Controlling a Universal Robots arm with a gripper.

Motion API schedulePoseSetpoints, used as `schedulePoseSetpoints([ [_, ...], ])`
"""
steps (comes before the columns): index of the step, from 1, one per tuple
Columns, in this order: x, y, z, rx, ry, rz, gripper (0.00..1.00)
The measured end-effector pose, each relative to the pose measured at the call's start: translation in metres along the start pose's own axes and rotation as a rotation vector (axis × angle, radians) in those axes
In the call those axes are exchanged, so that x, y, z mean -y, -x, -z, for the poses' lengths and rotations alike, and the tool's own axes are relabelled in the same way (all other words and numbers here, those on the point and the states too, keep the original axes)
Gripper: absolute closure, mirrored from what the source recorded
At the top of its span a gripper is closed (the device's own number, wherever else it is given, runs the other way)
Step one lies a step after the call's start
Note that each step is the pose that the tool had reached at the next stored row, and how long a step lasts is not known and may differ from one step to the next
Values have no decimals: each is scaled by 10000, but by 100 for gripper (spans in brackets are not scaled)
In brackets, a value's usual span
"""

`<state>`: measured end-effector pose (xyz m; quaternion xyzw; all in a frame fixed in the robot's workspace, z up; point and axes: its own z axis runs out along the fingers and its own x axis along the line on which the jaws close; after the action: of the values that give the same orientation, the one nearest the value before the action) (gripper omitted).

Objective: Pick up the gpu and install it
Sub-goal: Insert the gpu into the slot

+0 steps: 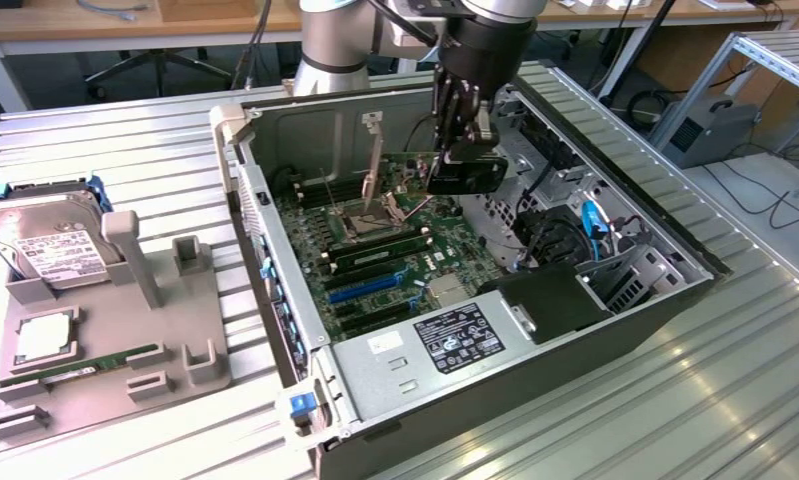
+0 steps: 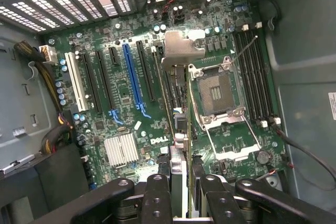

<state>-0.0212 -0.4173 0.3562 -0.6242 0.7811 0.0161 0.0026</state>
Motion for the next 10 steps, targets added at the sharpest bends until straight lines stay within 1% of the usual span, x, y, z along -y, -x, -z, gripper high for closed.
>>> schedulePoseSetpoints([
  [10, 0, 0, 0, -5, 6, 261, 73],
])
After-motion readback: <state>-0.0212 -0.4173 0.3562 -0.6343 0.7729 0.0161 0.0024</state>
